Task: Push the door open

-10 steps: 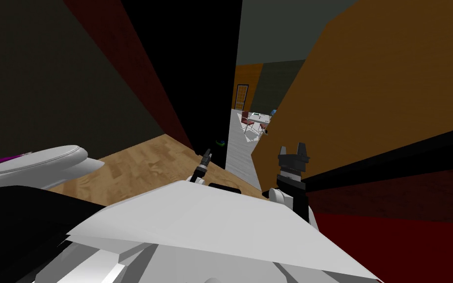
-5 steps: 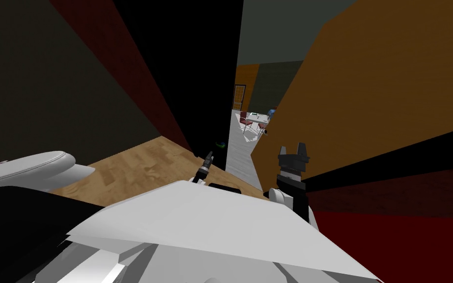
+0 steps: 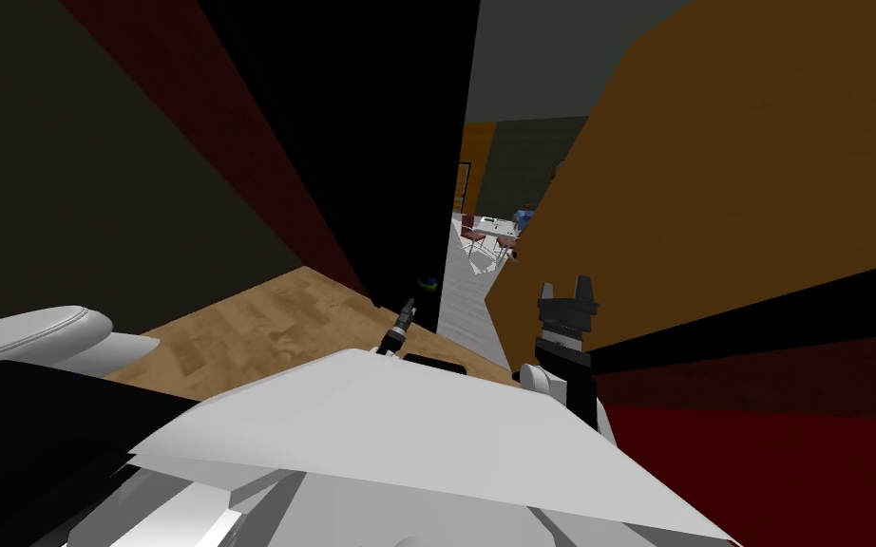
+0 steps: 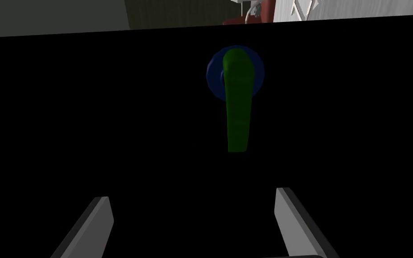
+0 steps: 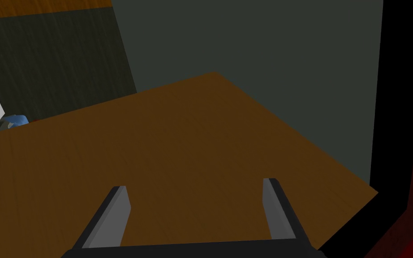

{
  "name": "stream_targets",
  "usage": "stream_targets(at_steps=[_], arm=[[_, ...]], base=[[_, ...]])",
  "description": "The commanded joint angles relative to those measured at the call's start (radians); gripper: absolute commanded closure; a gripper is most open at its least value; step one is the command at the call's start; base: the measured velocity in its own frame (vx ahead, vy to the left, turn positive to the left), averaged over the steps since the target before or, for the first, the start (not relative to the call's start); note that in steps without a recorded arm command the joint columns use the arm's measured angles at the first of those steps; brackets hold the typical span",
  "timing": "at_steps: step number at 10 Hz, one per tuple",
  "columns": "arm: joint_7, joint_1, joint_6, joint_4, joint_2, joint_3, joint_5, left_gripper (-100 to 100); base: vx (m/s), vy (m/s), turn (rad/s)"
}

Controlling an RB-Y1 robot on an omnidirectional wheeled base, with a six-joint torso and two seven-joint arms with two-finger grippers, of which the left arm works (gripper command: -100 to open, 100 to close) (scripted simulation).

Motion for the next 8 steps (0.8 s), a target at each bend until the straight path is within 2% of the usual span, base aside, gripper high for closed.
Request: stream_targets(at_steps=[1, 5, 6, 8], arm=[[0.006, -0.012, -0.009, 0.043, 0.000, -0.015, -0.001, -100], [0.016, -0.035, -0.034, 0.131, -0.004, -0.041, -0.003, -100], [0.013, -0.033, -0.033, 0.121, -0.004, -0.036, -0.003, -100], [0.012, -0.038, -0.040, 0.135, -0.004, -0.032, -0.002, -100]], base=[[0.070, 0.080, -0.112], [0.072, 0.091, -0.077], [0.030, 0.035, -0.021], [0.138, -0.019, -0.024]])
